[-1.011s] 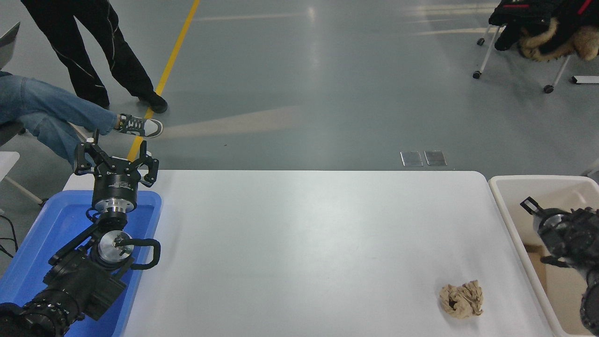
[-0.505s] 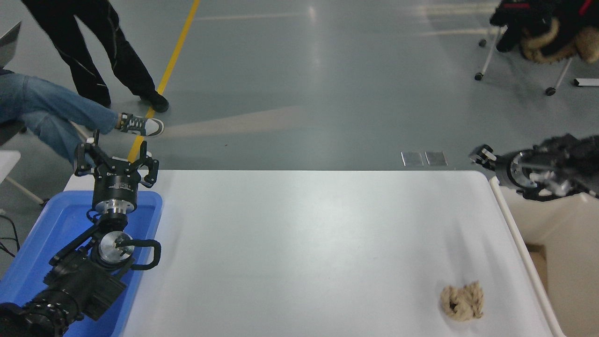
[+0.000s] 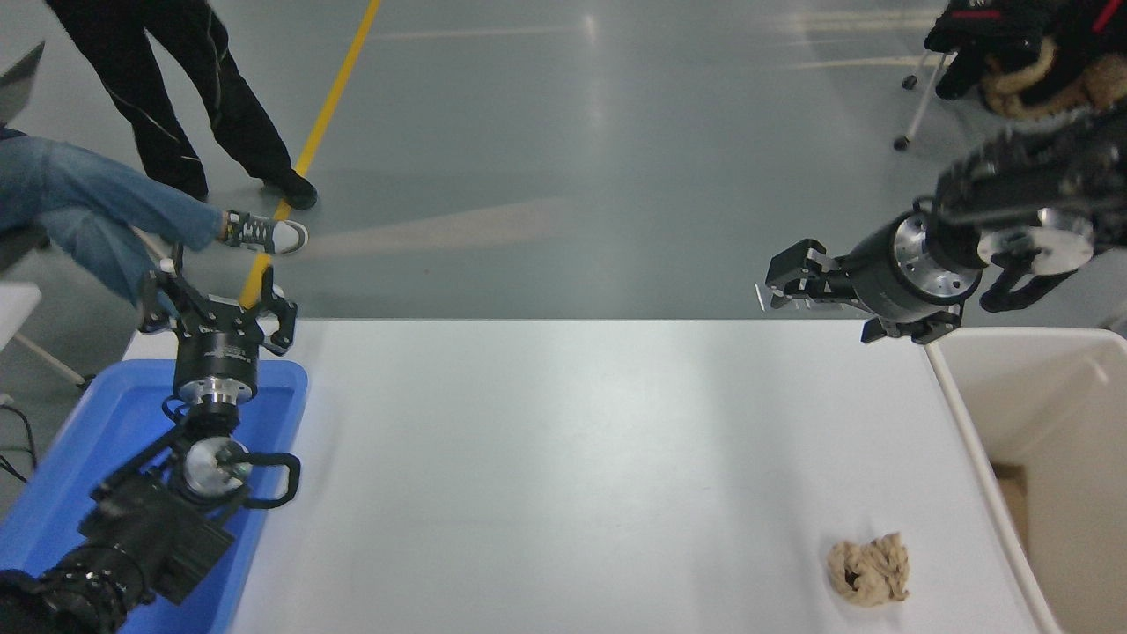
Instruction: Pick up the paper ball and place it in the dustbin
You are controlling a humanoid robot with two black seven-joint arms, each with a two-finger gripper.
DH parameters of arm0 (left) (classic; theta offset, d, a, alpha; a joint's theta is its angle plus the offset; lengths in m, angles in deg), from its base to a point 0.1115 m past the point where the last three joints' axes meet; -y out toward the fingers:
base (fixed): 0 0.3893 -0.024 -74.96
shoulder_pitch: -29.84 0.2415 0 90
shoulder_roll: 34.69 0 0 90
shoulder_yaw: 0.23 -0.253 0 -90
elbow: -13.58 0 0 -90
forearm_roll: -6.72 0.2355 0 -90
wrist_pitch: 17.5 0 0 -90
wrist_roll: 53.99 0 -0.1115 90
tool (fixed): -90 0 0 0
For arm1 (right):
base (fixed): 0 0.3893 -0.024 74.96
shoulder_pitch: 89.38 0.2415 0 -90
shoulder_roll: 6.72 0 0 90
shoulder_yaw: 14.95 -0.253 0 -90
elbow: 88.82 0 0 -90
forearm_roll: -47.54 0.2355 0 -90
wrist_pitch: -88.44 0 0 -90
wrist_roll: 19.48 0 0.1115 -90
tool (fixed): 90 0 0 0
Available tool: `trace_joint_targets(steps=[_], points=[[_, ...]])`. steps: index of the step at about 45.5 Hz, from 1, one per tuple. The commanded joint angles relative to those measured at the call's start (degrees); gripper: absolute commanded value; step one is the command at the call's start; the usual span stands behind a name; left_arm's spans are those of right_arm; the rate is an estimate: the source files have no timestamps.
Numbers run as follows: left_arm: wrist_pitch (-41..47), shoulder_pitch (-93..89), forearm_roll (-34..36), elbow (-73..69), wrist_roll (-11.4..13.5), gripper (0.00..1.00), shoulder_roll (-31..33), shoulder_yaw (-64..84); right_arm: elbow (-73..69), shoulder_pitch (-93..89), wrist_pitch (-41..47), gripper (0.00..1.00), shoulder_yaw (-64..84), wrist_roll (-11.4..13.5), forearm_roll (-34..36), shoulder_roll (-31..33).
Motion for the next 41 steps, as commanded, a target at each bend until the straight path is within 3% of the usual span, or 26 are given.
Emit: trace_joint_targets(steps=[1, 16, 30, 41], points=[[0.0, 0.0, -0.1, 0.0, 0.1, 0.99, 0.0, 0.0, -5.3, 16.0, 14.9, 1.00, 0.3, -0.1, -0.1, -0.3], [0.0, 0.0, -0.1, 0.0, 0.1, 0.99, 0.0, 0.0, -6.2, 12.3, 14.8, 1.00, 2.0, 0.2, -1.4, 0.9], [0.0, 0.0, -0.1, 0.0, 0.1, 0.99, 0.0, 0.0, -5.6, -11.2, -6.8, 1.00, 4.8, 0.2, -11.4, 8.2], [0.0, 0.0, -0.1, 0.0, 0.0, 0.99, 0.0, 0.0, -4.4, -33.5, -24.4, 1.00, 2.3, 0.3, -15.7, 8.7]])
